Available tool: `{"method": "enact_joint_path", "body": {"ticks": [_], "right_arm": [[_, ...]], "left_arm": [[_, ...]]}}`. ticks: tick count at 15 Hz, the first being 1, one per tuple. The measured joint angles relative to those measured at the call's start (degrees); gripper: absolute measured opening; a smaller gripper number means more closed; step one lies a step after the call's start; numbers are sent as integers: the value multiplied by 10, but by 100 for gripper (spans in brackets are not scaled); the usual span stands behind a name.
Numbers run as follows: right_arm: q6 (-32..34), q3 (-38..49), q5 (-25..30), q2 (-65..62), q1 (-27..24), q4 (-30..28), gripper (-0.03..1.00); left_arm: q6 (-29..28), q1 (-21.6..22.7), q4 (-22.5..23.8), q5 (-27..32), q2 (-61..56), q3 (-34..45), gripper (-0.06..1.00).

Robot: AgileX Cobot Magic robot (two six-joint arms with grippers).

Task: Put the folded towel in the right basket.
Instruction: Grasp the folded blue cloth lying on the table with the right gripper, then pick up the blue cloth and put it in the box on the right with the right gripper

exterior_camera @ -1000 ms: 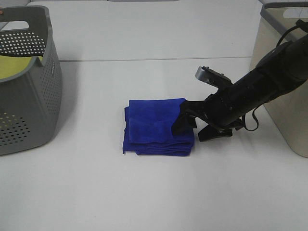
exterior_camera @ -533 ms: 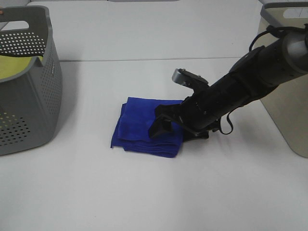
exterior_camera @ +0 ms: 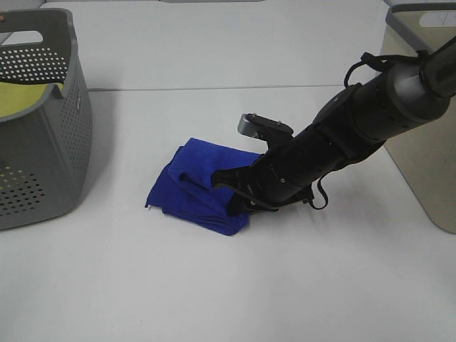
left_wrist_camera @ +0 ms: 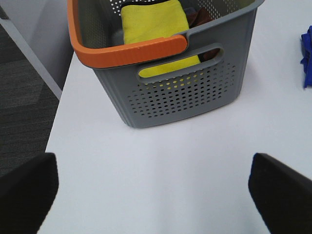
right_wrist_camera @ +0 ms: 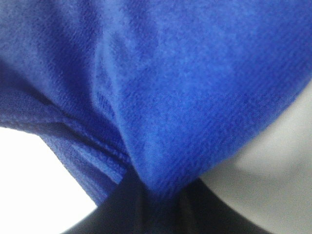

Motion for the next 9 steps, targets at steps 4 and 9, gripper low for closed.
{"method": "enact_joint_path", "body": {"ticks": [4,9], "right_arm": [[0,0,7,-2,0,-5,8],[1,6,25,-112,0,-67,8]], "left_arm": [[0,0,0,0,0,0,99],[0,0,0,0,0,0,99]]}}
